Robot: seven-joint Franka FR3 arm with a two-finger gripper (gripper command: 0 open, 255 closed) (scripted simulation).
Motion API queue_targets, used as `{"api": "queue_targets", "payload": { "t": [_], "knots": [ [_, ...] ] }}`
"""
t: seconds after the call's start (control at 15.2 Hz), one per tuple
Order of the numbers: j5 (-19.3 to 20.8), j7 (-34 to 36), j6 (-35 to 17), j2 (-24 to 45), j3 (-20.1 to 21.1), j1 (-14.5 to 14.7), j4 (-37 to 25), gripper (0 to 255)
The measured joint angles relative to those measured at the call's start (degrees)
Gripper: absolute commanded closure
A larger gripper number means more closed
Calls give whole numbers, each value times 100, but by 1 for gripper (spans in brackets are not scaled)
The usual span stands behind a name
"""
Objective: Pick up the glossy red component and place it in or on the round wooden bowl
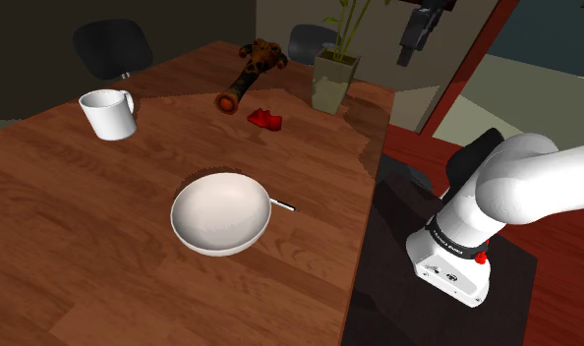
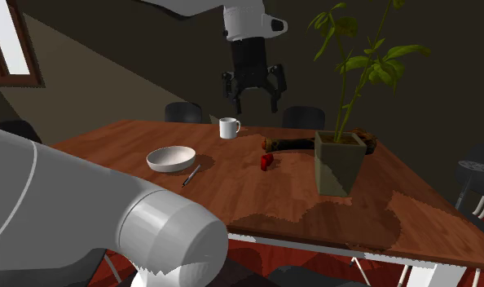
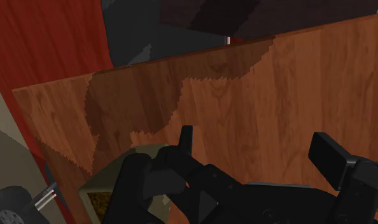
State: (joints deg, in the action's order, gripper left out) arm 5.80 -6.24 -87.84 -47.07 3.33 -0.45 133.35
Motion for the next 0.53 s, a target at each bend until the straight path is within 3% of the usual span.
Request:
{"api": "queue_targets", "payload": {
  "t": [0.13, 0.53],
  "knots": [
    [-17, 17, -87, 59, 2, 4, 32, 0],
    [-208, 199, -1033, 901, 59, 51, 137, 0]
  ]
}}
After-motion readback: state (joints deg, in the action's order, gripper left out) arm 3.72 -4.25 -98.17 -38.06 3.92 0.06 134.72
